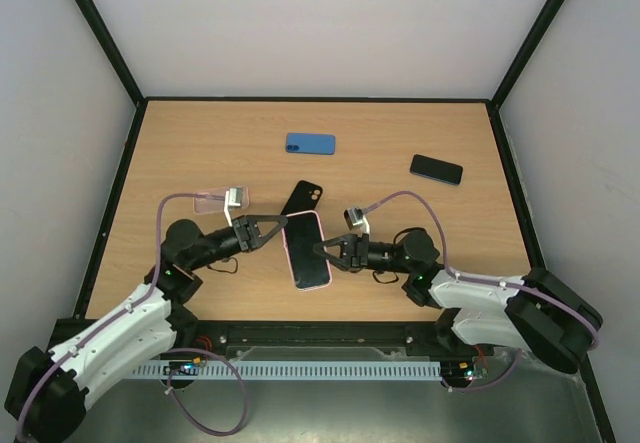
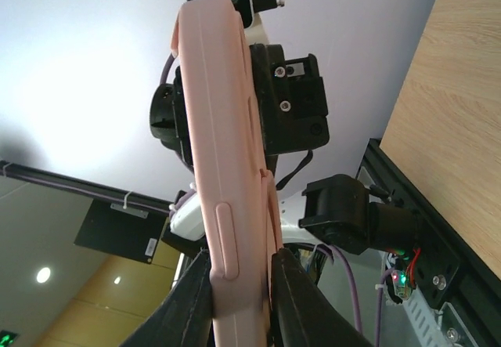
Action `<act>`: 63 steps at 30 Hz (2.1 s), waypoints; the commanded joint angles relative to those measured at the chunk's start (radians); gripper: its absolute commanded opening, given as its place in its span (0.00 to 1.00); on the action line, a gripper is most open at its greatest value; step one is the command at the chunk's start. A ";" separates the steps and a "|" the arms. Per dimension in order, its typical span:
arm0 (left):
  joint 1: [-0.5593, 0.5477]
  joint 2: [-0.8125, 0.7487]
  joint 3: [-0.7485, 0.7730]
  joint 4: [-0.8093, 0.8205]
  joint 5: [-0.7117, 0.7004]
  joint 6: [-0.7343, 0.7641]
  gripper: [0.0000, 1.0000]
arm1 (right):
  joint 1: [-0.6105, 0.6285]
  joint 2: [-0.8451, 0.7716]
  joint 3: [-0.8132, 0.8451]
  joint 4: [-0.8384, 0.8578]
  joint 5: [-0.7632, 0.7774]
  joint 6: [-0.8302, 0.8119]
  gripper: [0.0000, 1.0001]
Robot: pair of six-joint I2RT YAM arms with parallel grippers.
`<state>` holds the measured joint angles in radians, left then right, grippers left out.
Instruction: Put the phone into the phone case
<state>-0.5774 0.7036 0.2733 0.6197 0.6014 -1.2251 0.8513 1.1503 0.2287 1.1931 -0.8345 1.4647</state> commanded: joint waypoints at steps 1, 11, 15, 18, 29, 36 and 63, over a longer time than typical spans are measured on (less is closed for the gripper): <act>-0.001 -0.023 0.055 -0.169 -0.024 0.085 0.02 | 0.011 0.006 0.005 0.092 0.025 -0.009 0.17; -0.001 -0.033 0.094 -0.247 -0.009 0.098 0.39 | 0.011 0.005 -0.001 0.087 0.159 0.018 0.14; -0.001 -0.039 0.075 -0.234 0.008 0.088 0.58 | 0.011 -0.012 -0.008 0.085 0.245 0.039 0.14; -0.001 -0.042 0.042 -0.186 0.033 0.060 0.69 | 0.011 -0.030 -0.018 0.068 0.313 0.046 0.14; -0.040 0.007 -0.036 -0.052 0.053 -0.013 0.72 | 0.011 -0.073 -0.028 -0.012 0.481 0.016 0.14; -0.113 0.098 -0.029 0.020 0.030 -0.015 0.71 | 0.011 -0.064 -0.033 -0.022 0.512 0.006 0.14; -0.137 0.179 -0.029 0.065 -0.007 -0.015 0.46 | 0.011 -0.034 -0.035 -0.032 0.503 0.008 0.14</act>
<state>-0.7052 0.8711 0.2447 0.6411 0.5968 -1.2465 0.8574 1.1141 0.1967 1.0813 -0.3401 1.4773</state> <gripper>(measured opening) 0.484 0.141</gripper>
